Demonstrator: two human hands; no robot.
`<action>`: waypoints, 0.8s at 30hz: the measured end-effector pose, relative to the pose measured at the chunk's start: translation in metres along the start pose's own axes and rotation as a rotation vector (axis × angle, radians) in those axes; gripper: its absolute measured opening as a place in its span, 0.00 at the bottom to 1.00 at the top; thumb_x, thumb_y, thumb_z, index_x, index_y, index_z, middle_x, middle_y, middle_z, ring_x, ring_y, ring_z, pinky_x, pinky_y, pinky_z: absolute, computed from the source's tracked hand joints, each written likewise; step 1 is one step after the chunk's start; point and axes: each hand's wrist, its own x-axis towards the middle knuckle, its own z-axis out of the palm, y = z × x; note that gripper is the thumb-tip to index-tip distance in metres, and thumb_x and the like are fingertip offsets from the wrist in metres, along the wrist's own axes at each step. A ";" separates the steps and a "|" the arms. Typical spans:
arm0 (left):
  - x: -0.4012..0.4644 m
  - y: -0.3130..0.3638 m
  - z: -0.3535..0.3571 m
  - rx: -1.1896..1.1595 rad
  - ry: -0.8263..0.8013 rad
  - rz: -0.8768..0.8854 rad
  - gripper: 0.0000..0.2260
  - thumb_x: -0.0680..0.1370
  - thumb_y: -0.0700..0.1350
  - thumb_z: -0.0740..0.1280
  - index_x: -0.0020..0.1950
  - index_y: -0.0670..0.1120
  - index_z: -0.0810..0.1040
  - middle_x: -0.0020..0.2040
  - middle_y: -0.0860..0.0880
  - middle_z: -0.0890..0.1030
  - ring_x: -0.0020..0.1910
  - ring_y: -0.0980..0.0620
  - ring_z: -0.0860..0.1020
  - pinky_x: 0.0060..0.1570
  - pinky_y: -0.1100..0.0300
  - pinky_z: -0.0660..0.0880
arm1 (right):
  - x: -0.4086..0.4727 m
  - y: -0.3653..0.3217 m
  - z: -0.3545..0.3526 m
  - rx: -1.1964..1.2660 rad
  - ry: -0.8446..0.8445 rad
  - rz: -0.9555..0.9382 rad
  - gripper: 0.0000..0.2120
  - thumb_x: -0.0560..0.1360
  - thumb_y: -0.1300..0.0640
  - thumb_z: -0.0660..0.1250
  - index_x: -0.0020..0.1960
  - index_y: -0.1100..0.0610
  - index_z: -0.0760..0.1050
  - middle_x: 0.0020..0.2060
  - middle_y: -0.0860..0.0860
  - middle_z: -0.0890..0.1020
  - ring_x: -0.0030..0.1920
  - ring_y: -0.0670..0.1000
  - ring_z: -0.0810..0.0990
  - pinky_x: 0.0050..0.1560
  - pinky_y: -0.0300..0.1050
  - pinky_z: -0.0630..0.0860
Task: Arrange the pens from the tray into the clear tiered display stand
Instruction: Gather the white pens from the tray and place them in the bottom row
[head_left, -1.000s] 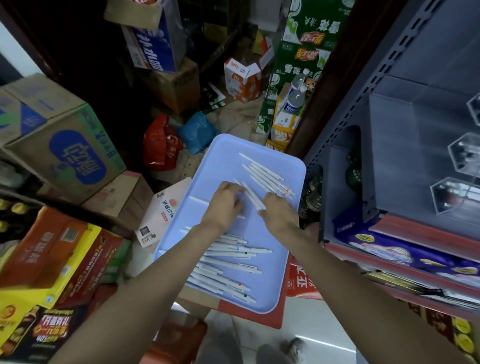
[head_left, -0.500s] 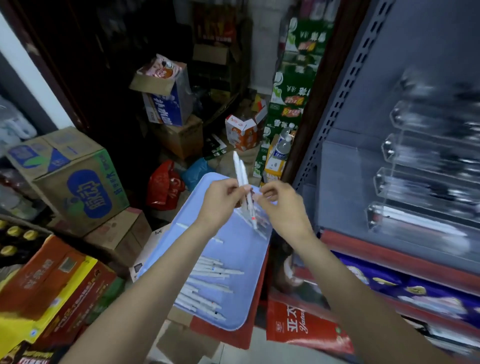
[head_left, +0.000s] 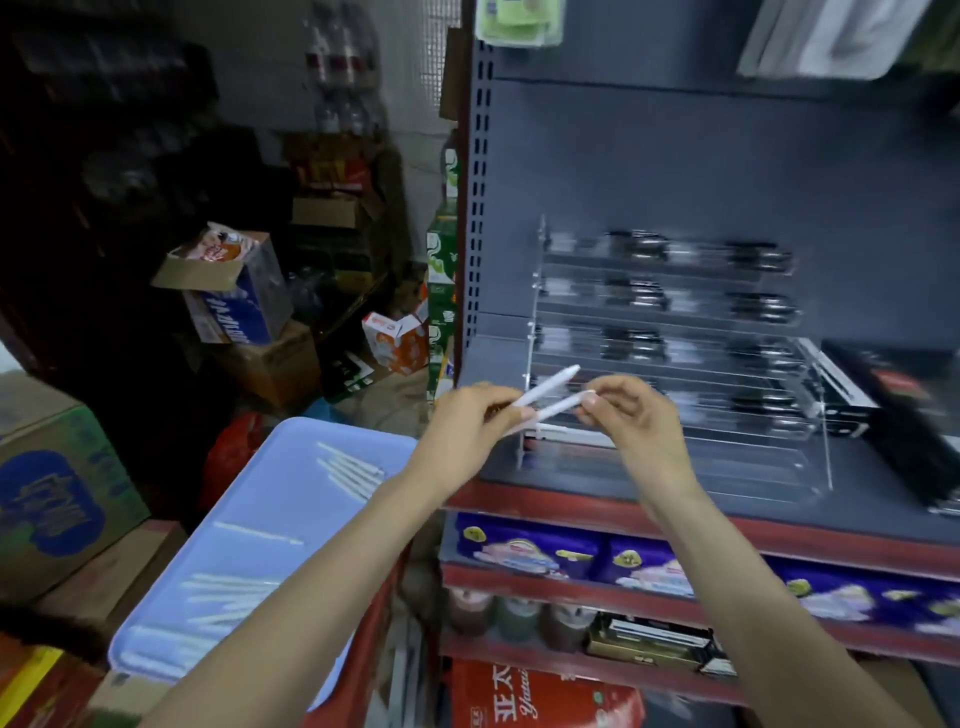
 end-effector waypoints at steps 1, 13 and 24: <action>0.004 0.005 0.006 0.024 0.028 -0.009 0.07 0.78 0.46 0.65 0.49 0.47 0.82 0.38 0.44 0.76 0.37 0.49 0.73 0.34 0.64 0.62 | -0.001 0.002 -0.013 0.019 0.045 0.011 0.09 0.75 0.68 0.65 0.40 0.56 0.76 0.33 0.46 0.82 0.36 0.41 0.82 0.40 0.32 0.78; 0.012 0.024 0.052 0.137 -0.053 -0.027 0.16 0.81 0.38 0.57 0.68 0.43 0.71 0.45 0.47 0.69 0.43 0.51 0.70 0.40 0.67 0.60 | -0.002 0.029 -0.086 -0.257 0.182 0.129 0.10 0.75 0.67 0.65 0.39 0.53 0.74 0.36 0.51 0.79 0.42 0.51 0.79 0.50 0.41 0.77; 0.008 0.026 0.048 0.104 0.033 -0.029 0.06 0.77 0.37 0.65 0.52 0.43 0.79 0.43 0.53 0.74 0.44 0.56 0.73 0.44 0.78 0.66 | -0.004 0.030 -0.087 -0.862 -0.090 0.013 0.05 0.74 0.64 0.68 0.47 0.59 0.82 0.42 0.50 0.80 0.40 0.45 0.76 0.40 0.26 0.68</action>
